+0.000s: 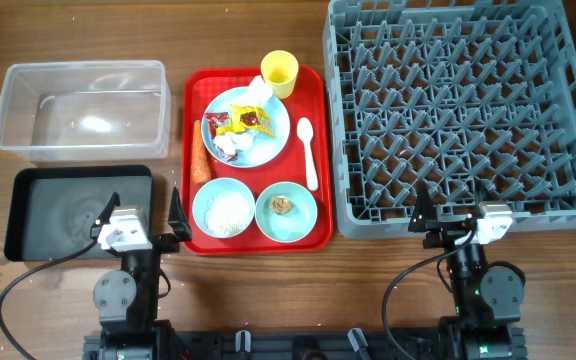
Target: Sort waste into correct bins and load items into the dishwasher rack
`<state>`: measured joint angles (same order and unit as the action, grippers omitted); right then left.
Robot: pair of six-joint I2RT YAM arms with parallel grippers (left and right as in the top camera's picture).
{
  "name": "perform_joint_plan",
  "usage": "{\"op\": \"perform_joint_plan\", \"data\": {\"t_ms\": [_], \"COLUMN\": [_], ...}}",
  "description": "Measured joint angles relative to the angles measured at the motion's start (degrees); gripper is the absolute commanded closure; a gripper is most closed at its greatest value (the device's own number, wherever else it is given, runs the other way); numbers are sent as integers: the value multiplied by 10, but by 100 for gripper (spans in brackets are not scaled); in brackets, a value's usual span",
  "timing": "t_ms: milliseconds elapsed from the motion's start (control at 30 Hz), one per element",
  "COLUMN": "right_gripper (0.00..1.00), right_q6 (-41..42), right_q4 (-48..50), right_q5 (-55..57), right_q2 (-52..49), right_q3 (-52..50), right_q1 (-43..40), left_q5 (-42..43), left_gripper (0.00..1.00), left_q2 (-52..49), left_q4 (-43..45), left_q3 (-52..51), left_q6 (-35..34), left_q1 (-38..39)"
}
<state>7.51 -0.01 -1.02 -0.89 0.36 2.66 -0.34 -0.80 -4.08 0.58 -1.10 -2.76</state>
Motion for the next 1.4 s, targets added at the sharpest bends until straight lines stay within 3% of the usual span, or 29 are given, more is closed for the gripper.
{"op": "perform_joint_plan", "data": {"t_ms": [733,900,1033,1233,1300,1400], "right_gripper": [0,0,0,0,0,0], "right_q6": [0,0,0,0,0,0], "right_q4": [0,0,0,0,0,0], "right_q5": [0,0,0,0,0,0], "right_q2": [0,0,0,0,0,0], "right_q3": [0,0,0,0,0,0], "right_q1": [0,0,0,0,0,0], "left_q5": [29,48,63,160,211,282], "left_gripper": [0,0,0,0,0,0], "left_q2": [0,-24,-124,-451,-573,-672], "left_q4": [16,-51,-160,-325,-309,-246], "left_q3": [1,70,247,484,514,516], "left_q6": [0,0,0,-7,-15,-19], "left_q1": [0,0,0,0,0,0]}}
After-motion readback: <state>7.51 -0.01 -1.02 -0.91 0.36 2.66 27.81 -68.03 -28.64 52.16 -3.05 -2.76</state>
